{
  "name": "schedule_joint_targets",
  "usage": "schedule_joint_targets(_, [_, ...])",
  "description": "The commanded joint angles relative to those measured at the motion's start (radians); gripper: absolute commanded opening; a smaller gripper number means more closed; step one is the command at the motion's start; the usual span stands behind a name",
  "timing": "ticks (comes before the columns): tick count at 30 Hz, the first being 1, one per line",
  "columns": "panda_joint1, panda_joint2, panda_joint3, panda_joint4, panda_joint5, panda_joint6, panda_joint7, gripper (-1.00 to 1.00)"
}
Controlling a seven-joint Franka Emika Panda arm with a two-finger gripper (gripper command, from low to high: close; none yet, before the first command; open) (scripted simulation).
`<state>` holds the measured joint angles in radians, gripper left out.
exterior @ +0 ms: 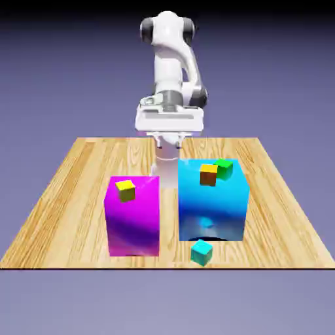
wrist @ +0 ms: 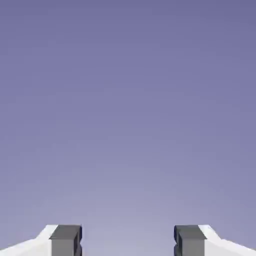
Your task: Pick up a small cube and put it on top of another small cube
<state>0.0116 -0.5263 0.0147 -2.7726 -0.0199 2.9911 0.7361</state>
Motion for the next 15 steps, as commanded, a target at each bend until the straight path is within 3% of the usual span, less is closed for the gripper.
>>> schedule_joint_targets(1, [0.0,0.036,0.012,0.031,-0.017,-0.038,-0.004,0.0])
schedule_joint_targets(15, [-0.005,0.544,0.183,0.465,-0.248,-0.571,-0.062,0.0])
